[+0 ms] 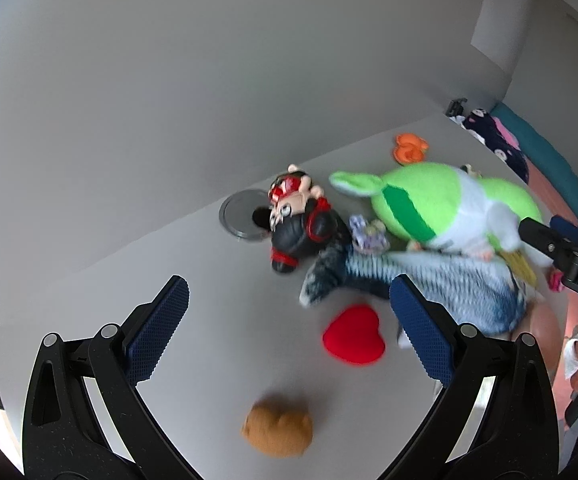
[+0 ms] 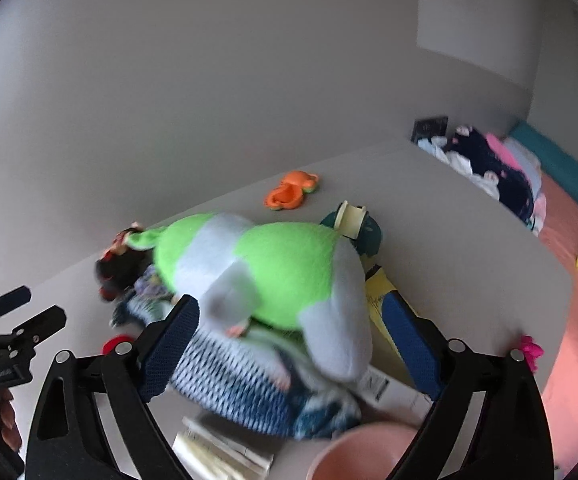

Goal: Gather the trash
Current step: 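Grasp the black-and-red figurine with the left tool while the right grasps the green-white plush, then carry both toys to the black trash bin and open both tools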

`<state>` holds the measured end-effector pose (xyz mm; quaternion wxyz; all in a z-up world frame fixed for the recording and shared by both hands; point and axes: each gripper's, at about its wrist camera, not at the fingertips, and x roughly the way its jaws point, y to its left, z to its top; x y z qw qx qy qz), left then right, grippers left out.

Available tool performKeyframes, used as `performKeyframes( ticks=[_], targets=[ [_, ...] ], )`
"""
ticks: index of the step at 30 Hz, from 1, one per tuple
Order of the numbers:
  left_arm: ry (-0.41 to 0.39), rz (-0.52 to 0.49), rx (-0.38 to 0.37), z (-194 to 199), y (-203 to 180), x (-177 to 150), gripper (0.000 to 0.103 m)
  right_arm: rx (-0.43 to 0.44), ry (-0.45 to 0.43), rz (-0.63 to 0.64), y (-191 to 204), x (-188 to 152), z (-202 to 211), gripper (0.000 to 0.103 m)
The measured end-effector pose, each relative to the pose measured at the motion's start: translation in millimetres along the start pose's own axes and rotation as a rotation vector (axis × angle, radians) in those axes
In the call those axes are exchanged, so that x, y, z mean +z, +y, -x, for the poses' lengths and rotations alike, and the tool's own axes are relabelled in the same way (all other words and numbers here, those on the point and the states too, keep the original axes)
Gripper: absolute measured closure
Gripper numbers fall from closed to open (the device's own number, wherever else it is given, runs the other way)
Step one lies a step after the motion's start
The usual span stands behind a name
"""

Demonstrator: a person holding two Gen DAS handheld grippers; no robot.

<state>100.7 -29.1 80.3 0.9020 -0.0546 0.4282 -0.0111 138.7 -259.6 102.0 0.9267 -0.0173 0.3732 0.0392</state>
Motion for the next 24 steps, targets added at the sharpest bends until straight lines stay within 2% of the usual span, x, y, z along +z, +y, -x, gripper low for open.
performKeyframes(
  ticks=[2,3,4,5,9,12,13,14,16,20,24],
  targets=[
    [0.024,0.013,0.003,-15,-1,9,0.006,0.026,0.042,-0.034,-5,5,-13,0.024],
    [0.04,0.018,0.007,-24,-3,13,0.006,0.039,0.069,-0.047,-8,5,-22,0.037],
    [0.046,0.018,0.009,-29,-4,16,0.006,0.054,0.08,-0.052,-10,5,-26,0.07],
    [0.05,0.013,0.016,-35,-6,20,0.006,0.066,0.087,-0.06,-12,5,-29,0.085],
    [0.078,-0.011,0.062,-62,-12,31,0.006,0.069,0.01,-0.076,-16,3,-19,0.09],
    [0.108,0.016,0.08,-83,-8,37,0.006,0.087,-0.041,-0.08,-19,5,-5,0.09],
    [0.111,0.03,0.073,-85,-6,38,0.013,0.091,-0.053,-0.079,-21,5,-1,0.09],
    [0.12,0.051,0.057,-88,-3,38,0.032,0.092,-0.065,-0.079,-22,7,5,0.09],
    [0.145,0.114,-0.031,-95,5,38,0.049,0.096,-0.085,-0.083,-28,10,13,0.091],
    [0.095,0.121,0.002,-85,7,36,0.049,0.098,-0.118,-0.097,-40,11,33,0.091],
    [0.016,0.1,0.005,-51,6,35,0.049,0.084,-0.162,-0.124,-55,12,57,0.092]
  ],
)
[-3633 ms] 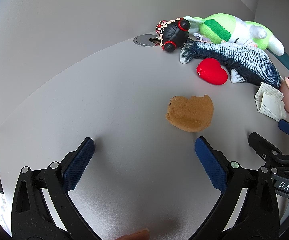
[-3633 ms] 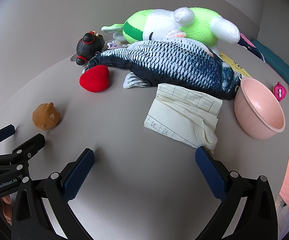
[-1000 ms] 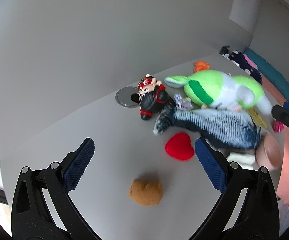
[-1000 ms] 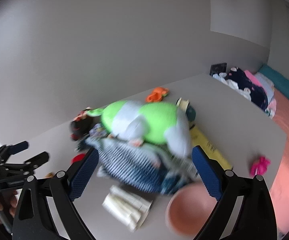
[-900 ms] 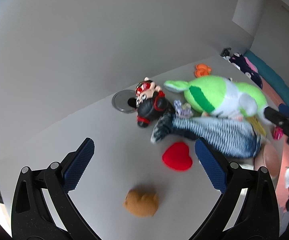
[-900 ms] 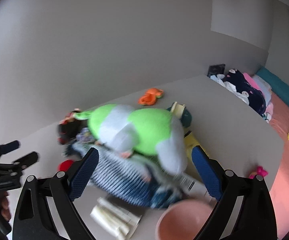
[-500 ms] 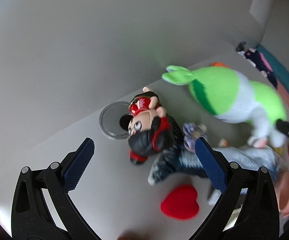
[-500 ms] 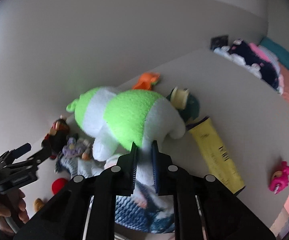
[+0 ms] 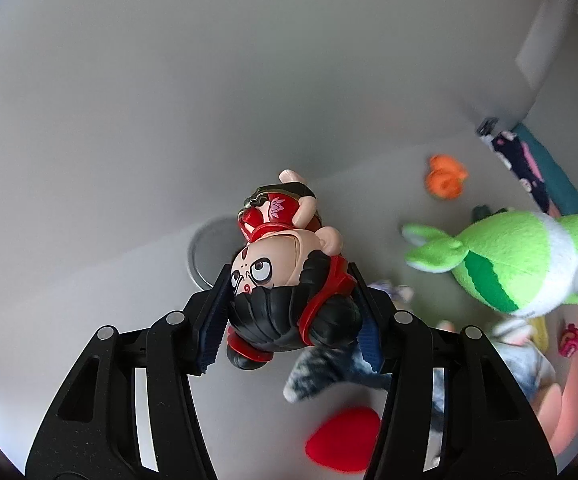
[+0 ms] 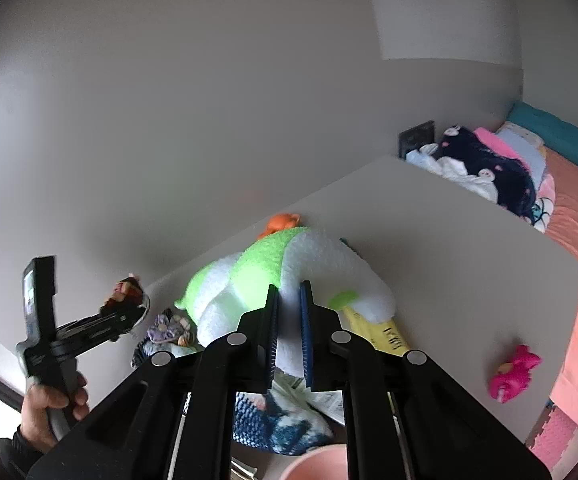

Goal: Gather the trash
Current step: 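Carry both toys to the black trash bin and open both tools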

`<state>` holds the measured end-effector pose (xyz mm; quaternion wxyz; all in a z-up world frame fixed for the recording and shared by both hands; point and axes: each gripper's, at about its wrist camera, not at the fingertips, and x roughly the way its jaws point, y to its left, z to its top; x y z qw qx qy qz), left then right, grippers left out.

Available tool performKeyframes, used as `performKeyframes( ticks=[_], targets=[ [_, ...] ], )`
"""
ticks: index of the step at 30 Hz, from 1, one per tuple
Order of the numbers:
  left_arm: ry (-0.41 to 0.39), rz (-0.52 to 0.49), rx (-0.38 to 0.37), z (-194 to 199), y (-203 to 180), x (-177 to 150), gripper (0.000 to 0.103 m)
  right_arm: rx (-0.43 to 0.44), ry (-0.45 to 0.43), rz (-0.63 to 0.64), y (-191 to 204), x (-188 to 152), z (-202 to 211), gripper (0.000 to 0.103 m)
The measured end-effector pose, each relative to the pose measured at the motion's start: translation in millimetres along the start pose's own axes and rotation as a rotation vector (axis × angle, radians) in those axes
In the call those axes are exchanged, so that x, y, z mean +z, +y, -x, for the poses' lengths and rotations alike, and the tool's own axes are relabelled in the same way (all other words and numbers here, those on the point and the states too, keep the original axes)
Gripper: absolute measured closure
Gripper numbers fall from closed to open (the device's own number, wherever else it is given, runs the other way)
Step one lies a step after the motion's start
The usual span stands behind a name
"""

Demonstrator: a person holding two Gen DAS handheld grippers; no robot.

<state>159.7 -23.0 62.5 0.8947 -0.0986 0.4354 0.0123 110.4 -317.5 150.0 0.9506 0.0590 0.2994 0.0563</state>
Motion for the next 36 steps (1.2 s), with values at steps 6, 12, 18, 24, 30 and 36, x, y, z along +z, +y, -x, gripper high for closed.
performKeyframes(
  ticks=[6,12,18,24,30,36],
  targets=[
    [-0.113,-0.095,-0.052,74,-30,7,0.049,-0.018,-0.106,-0.04,-30,10,64,0.092],
    [-0.168,-0.212,-0.153,129,-100,-6,0.049,-0.084,-0.19,-0.084,-77,0,138,0.092],
    [-0.163,-0.341,-0.284,147,-185,-45,0.049,-0.209,-0.235,-0.135,-136,-38,200,0.092],
    [-0.102,-0.507,-0.403,140,-285,-93,0.049,-0.334,-0.236,-0.228,-201,-88,242,0.092],
    [-0.027,-0.659,-0.507,120,-382,-147,0.049,-0.449,-0.192,-0.324,-265,-129,261,0.092],
    [0.084,-0.771,-0.523,94,-438,-214,0.049,-0.484,-0.1,-0.402,-316,-167,247,0.092]
  ],
)
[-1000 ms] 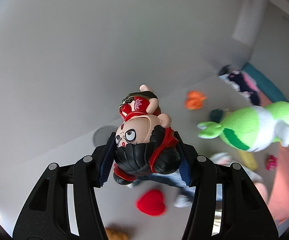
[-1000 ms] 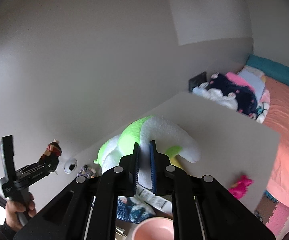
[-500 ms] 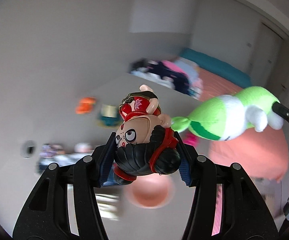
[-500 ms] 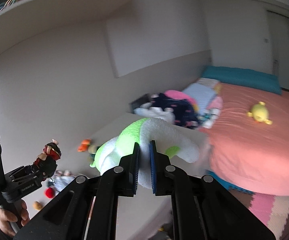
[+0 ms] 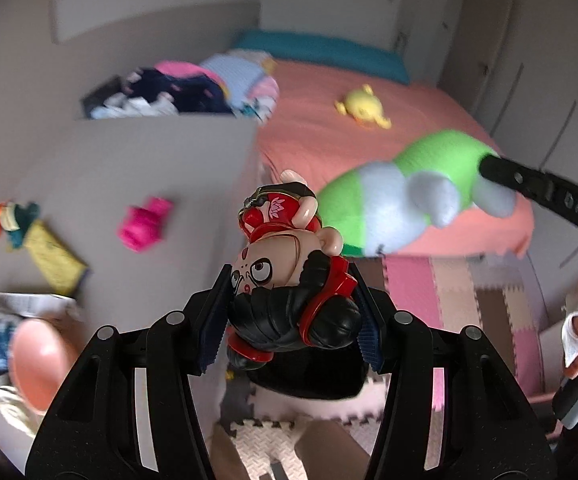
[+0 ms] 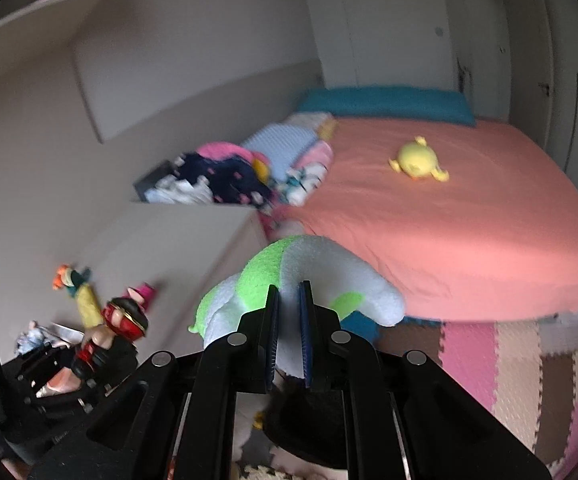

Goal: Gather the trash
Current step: 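Carry both toys to the black trash bin and open both tools, then move both empty tools back over the desk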

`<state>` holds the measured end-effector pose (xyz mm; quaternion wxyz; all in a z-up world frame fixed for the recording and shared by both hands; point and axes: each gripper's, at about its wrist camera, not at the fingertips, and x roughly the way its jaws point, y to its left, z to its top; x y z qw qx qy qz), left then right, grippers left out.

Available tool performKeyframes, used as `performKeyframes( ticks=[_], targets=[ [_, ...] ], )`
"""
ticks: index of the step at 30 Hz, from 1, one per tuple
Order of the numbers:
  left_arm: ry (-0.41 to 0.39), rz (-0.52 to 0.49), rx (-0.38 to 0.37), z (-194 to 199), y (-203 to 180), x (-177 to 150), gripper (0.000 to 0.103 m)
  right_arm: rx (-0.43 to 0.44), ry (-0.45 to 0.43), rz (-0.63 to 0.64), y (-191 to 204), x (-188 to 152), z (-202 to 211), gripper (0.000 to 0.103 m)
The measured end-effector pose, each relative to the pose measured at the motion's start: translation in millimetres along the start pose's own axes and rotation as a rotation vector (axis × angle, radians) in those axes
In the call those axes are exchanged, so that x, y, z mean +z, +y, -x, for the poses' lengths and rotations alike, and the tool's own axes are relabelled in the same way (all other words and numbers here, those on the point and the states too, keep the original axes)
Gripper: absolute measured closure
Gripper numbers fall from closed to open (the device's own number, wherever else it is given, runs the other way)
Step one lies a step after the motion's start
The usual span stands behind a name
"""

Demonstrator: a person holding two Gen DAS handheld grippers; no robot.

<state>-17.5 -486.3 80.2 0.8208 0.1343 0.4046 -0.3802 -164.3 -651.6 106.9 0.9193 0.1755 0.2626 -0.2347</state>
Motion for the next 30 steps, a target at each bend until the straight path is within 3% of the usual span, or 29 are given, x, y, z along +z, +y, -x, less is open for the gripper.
performKeyframes(
  ticks=[2,3,4,5,6,7,11,19,30],
  targets=[
    [0.04,-0.021,-0.007,-18,-9,-5,0.049,-0.008,0.06,-0.005,-7,-7,-24,0.092],
    [0.071,-0.042,-0.015,-32,-16,-9,0.049,-0.008,0.083,-0.006,-9,-11,-31,0.086],
    [0.087,-0.058,-0.012,-37,-20,-12,0.037,-0.005,0.09,-0.017,-13,-15,-35,0.067],
    [0.087,-0.072,0.016,-39,-26,-16,0.003,-0.028,0.087,-0.051,-19,-18,-41,0.05],
    [0.064,-0.083,0.054,-40,-27,-18,0.006,-0.05,0.071,-0.082,-23,-19,-41,0.015],
    [0.039,-0.097,0.083,-40,-29,-20,0.006,-0.066,0.032,-0.122,-29,-21,-40,0.009],
    [0.057,-0.06,0.062,-43,-24,-19,0.006,-0.05,0.036,-0.16,-36,-25,-46,0.009],
    [0.037,-0.01,0.098,-32,0,-21,0.006,-0.011,-0.003,-0.135,-26,-26,-43,0.003],
    [-0.001,0.081,0.129,6,54,-32,0.006,0.059,-0.021,-0.019,42,-30,-27,0.003]
  ],
)
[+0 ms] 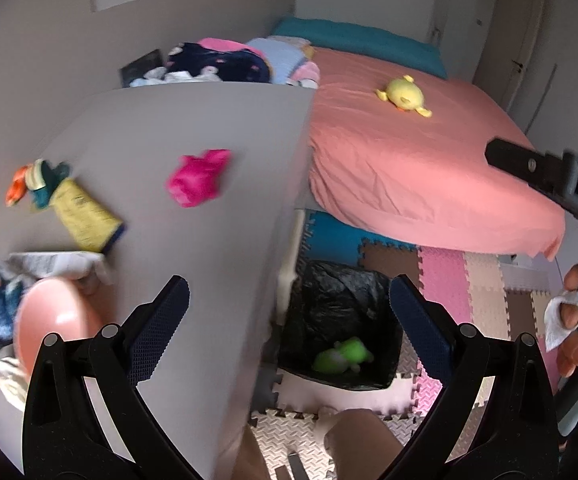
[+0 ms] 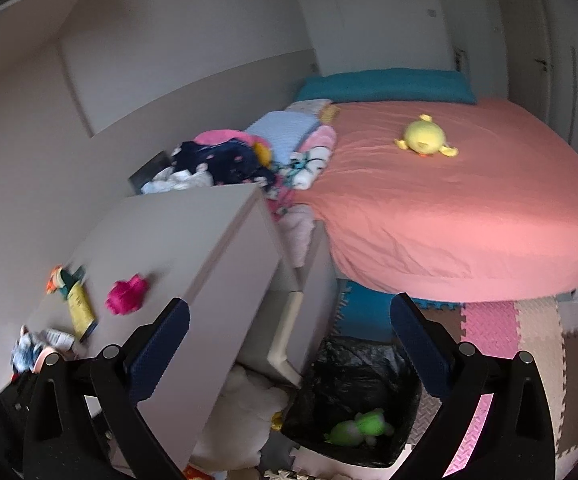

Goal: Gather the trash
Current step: 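Move both empty tools back over the desk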

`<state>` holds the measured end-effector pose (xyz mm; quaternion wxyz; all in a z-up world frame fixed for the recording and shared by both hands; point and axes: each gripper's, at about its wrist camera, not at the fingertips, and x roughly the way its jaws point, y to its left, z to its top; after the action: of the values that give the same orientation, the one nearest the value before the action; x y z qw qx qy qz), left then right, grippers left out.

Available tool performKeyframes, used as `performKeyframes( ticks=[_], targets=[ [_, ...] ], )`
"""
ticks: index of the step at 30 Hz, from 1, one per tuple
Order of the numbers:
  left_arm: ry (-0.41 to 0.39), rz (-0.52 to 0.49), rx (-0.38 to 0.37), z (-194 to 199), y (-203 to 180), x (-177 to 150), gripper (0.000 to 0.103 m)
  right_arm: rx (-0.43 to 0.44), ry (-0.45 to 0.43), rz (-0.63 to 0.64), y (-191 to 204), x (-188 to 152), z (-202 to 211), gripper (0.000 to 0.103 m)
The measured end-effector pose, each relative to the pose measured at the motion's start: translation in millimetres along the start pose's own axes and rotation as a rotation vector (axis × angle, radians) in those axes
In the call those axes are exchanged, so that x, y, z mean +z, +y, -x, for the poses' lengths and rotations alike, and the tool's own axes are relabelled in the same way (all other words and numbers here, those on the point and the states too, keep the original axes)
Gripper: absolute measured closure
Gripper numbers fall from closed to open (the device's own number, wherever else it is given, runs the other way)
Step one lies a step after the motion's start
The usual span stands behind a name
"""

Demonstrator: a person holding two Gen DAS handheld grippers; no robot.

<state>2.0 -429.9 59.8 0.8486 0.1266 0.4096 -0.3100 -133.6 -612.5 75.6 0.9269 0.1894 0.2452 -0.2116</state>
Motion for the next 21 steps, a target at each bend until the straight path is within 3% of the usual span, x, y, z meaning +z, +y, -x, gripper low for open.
performKeyframes(
  ticks=[9,14,21],
  targets=[
    [-0.035,0.121,0.094,45,85,-23,0.006,0.118,0.051,0.129,88,-18,-2,0.003],
    [-0.054,0.199,0.166,76,139,-48,0.006,0.191,0.082,0.189,135,-34,-4,0.003],
    [-0.066,0.296,0.294,119,217,-93,0.006,0.332,0.105,0.365,224,-59,10,0.003]
  ],
)
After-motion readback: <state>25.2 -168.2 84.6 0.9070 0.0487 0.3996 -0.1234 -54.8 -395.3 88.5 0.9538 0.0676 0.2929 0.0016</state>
